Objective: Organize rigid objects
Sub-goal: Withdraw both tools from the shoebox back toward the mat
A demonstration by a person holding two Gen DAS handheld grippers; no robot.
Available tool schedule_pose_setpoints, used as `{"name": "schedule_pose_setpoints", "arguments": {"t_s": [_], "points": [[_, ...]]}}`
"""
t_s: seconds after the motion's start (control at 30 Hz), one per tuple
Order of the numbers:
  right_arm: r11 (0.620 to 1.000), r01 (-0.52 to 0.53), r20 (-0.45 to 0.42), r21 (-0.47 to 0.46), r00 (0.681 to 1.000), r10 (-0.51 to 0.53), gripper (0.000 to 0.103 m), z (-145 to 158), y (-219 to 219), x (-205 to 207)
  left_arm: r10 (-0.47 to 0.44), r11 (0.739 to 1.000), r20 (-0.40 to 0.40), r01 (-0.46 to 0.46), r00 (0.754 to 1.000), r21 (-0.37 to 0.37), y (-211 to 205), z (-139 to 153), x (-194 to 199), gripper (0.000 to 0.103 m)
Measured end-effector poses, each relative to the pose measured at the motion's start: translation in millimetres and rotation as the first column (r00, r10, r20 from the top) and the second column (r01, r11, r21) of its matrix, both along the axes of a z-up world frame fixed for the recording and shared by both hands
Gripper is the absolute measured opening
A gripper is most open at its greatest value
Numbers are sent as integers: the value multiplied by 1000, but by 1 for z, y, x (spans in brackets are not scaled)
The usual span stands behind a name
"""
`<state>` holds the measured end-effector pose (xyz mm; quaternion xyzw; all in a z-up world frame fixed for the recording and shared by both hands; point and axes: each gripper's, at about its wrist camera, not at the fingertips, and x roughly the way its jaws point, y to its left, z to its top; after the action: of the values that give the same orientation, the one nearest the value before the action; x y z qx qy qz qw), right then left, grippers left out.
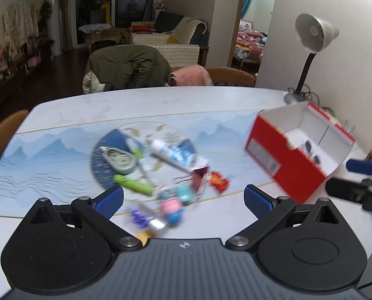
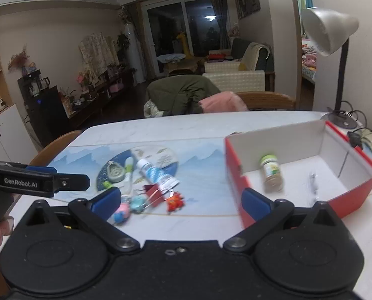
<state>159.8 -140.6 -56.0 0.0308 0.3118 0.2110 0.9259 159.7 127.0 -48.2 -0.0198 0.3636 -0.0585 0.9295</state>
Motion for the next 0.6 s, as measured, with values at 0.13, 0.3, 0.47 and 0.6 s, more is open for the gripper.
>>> {"name": "schedule_pose_setpoints", "arguments": {"t_s": [0.13, 0.3, 0.47, 0.6], "points": [[1000, -3, -20, -6, 1000, 3, 103, -8, 23, -6, -4, 1000, 29, 4, 1000, 6, 28, -12, -12, 103], [1000, -6, -41, -30, 999, 5, 103, -20, 51, -12, 13, 1000, 12, -13, 1000, 6, 57, -29, -22, 103], [999, 0, -52, -50, 999, -3, 102, -30, 71, -10, 7, 1000, -1, -7, 1000, -23, 76, -48, -25, 103], [997, 15, -66, -71, 998, -20, 101, -38, 85, -1, -46, 999, -11, 46, 999, 6, 76, -65, -28, 103]]}}
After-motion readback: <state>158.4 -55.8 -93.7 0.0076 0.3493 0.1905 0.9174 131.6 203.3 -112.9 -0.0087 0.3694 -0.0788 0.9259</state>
